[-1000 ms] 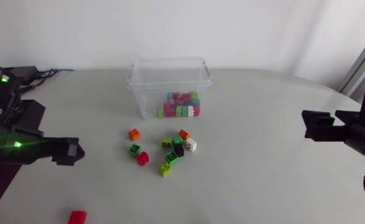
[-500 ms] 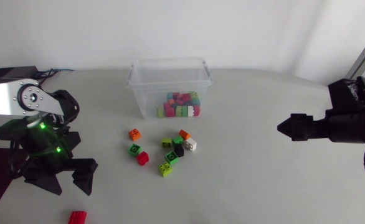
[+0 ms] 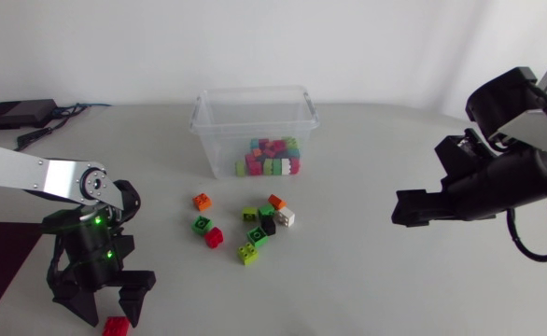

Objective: Place the duplo bricks in the container

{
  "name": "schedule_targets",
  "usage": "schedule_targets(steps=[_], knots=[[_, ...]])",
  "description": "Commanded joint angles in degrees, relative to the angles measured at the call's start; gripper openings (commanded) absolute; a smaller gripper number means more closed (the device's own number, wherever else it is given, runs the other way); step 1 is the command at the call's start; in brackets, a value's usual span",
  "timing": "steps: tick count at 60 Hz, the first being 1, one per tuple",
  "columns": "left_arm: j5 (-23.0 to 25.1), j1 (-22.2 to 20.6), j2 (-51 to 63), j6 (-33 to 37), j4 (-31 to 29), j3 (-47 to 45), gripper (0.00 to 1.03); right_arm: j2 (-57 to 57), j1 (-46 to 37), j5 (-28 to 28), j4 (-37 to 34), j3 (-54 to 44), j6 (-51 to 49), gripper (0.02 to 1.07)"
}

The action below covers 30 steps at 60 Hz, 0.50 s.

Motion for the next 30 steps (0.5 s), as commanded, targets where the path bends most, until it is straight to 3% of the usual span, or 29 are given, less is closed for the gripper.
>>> schedule_targets(steps=[1,7,24,27,30], knots=[[0.6,0.8,1.8,-1.9,1.0,-1.4,0.81,0.8,1.7,0.8,-0.8,0.4,1.8,1.02],[0.1,2.3,2.5,-2.4,2.5,-1.6,0.65,1.2,3.5,1.8,-0.8,0.0,2.6,1.02],[-2.0,2.9,1.8,-2.6,3.9,-3.3,0.45,1.9,7.4,4.4,-0.8,-1.3,4.0,1.02],[-2.7,2.3,1.6,-2.5,4.3,-3.4,0.35,1.9,8.5,4.7,-0.9,-1.7,4.0,1.02],[-2.7,2.3,1.1,-2.5,5.2,-3.4,0.15,2.1,9.7,5.3,-1.2,-2.0,4.0,1.02]])
